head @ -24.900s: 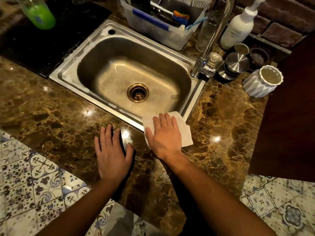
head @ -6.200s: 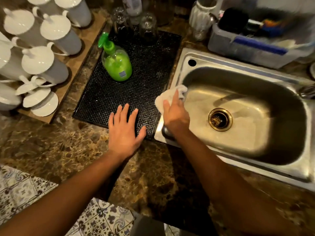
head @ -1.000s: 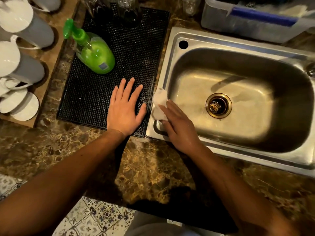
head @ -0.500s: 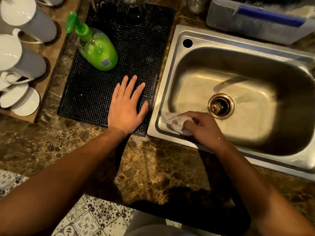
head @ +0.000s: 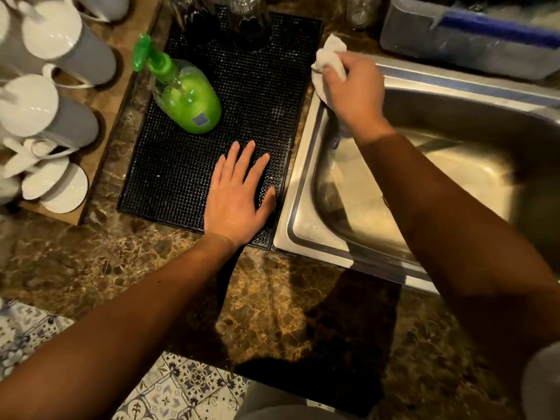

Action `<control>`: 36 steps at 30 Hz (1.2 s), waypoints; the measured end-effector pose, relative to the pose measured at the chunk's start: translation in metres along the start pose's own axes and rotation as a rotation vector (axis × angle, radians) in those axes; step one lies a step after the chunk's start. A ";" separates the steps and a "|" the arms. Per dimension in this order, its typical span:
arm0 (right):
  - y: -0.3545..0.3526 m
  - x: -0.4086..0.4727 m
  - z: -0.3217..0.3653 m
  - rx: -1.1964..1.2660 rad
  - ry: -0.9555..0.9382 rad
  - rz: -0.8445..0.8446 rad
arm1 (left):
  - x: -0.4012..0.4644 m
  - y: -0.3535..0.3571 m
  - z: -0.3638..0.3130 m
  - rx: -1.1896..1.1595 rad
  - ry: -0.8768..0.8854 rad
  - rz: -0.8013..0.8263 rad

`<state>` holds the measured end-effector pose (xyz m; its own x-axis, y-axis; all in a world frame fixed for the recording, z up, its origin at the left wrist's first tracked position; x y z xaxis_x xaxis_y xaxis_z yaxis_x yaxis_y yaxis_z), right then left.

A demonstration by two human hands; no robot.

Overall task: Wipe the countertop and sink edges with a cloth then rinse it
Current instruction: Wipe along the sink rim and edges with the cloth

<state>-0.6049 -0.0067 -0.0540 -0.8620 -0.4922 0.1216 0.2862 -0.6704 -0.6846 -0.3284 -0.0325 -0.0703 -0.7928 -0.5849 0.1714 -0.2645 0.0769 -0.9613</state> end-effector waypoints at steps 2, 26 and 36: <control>0.004 -0.001 -0.005 -0.022 0.005 -0.049 | -0.001 -0.001 0.001 0.003 0.000 0.005; -0.015 -0.208 -0.029 0.122 0.051 0.430 | 0.001 -0.004 -0.003 0.006 0.004 -0.020; -0.038 -0.230 -0.026 -0.205 -0.184 0.688 | 0.002 -0.005 -0.002 0.007 -0.004 -0.020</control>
<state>-0.4288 0.1463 -0.0751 -0.4267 -0.8608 -0.2773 0.6370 -0.0683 -0.7678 -0.3298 -0.0328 -0.0646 -0.7848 -0.5899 0.1901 -0.2768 0.0592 -0.9591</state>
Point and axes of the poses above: each hand's wrist, its own x-axis towards the middle knuckle, its own y-axis out of the palm, z = x × y, the point moved 10 cm from there along x, towards the middle knuckle, and after that the axes turned 11 degrees about -z, right-handed, at the moved point
